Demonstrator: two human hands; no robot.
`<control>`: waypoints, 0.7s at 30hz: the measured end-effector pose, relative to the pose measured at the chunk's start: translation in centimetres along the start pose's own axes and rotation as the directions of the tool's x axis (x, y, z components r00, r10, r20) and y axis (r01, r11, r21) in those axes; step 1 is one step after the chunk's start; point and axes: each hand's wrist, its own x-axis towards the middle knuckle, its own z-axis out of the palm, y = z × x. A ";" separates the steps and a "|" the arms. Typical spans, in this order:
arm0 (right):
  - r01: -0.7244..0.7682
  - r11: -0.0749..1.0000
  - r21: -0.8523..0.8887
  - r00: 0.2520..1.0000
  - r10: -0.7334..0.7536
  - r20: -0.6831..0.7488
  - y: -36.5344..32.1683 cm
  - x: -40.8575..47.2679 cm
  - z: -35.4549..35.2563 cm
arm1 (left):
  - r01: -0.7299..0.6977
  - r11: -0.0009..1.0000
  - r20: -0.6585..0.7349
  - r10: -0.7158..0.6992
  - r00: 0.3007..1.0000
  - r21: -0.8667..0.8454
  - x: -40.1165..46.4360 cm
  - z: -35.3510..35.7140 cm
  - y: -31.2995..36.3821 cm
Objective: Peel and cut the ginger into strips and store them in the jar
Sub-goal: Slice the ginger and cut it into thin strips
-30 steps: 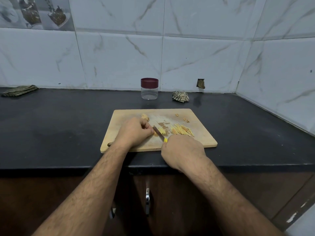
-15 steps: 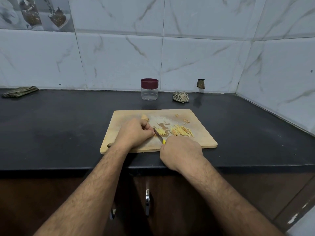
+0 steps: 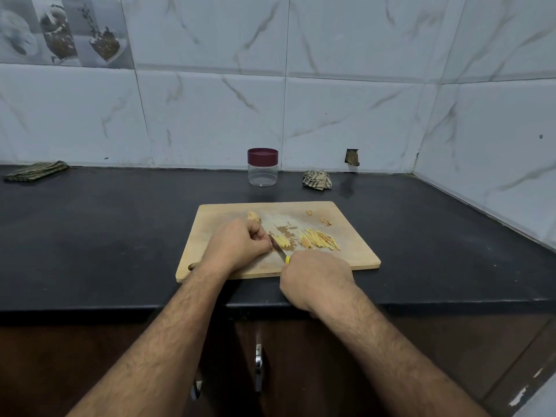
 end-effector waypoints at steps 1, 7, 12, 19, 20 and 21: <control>0.001 1.000 -0.003 1.000 -0.001 0.006 -0.1 0.0 -0.1 | -0.005 1.000 0.000 0.005 1.000 0.000 0.0 0.0 -0.1; 0.005 1.000 -0.008 0.999 -0.005 0.039 -0.3 0.1 -0.1 | -0.030 0.999 0.012 0.030 0.999 0.025 0.3 -0.1 -0.1; -0.015 1.000 -0.005 0.998 0.015 0.062 -0.3 -0.1 -0.1 | -0.033 0.999 0.004 0.033 0.999 0.031 0.2 0.0 -0.1; -0.024 1.000 0.009 0.999 0.024 0.044 0.7 -1.4 0.0 | -0.019 0.999 -0.001 0.019 1.000 0.040 -0.3 -0.2 0.4; -0.021 1.000 0.012 0.999 0.021 0.037 0.8 -1.3 -0.1 | -0.016 0.999 -0.003 0.016 1.000 0.044 -0.4 -0.2 0.5; -0.018 1.000 0.015 0.999 0.017 0.028 0.8 -1.3 -0.2 | -0.011 0.999 -0.005 0.011 1.000 0.048 -0.4 -0.2 0.5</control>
